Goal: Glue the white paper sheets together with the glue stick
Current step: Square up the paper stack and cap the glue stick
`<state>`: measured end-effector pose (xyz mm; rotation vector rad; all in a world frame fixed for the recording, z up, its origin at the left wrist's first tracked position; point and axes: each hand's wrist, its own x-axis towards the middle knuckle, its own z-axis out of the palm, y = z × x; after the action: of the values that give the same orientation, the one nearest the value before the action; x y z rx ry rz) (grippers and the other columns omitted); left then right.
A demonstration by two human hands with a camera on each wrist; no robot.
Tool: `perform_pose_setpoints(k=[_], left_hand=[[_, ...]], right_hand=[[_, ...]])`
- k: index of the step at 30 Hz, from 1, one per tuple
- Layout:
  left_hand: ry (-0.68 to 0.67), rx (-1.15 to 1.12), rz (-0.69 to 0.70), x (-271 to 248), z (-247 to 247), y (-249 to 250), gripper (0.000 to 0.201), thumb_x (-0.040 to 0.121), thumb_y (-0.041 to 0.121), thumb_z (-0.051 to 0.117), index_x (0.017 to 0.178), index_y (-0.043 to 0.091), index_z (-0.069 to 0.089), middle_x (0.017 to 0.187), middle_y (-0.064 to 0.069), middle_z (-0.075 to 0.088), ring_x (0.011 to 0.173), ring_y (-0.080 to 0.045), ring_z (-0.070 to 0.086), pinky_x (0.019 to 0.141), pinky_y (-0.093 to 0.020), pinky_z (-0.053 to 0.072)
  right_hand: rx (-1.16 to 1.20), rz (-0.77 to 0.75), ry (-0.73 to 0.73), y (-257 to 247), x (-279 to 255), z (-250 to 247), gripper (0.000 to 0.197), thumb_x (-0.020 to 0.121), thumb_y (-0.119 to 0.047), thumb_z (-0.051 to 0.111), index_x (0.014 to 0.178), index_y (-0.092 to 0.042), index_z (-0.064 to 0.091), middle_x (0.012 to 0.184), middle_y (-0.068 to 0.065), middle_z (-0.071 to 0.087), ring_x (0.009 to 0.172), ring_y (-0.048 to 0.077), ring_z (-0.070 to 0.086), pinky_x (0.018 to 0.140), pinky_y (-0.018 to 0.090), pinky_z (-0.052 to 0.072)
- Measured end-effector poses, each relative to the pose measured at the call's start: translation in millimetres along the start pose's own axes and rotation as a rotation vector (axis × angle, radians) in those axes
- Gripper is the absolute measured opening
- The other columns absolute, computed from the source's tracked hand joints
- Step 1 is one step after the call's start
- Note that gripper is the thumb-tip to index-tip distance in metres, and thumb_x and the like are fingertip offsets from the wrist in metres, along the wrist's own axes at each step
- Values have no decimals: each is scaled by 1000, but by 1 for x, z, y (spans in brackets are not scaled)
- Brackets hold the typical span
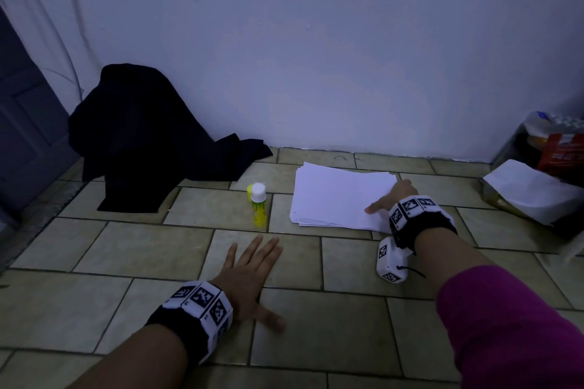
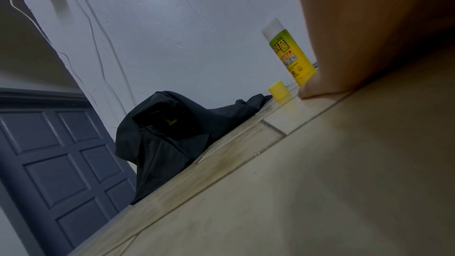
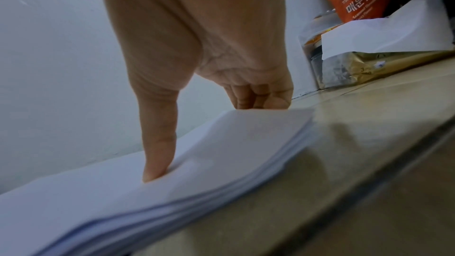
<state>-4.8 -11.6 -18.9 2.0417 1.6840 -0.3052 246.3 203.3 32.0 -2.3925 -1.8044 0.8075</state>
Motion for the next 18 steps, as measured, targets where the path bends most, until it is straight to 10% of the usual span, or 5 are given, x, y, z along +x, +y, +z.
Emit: perform_pose_setpoints(k=[18], left_hand=[[-6,11,-9,1,1,-1,148,28,96,24,149,26,-24,143,18,-39,128,-7,-40,106,-44,-25]], right_hand=[[-12,-46,69,-11,-23,-3,62,75,-23,81,121,6,52,129,18,54,119,28,55,88,33,48]])
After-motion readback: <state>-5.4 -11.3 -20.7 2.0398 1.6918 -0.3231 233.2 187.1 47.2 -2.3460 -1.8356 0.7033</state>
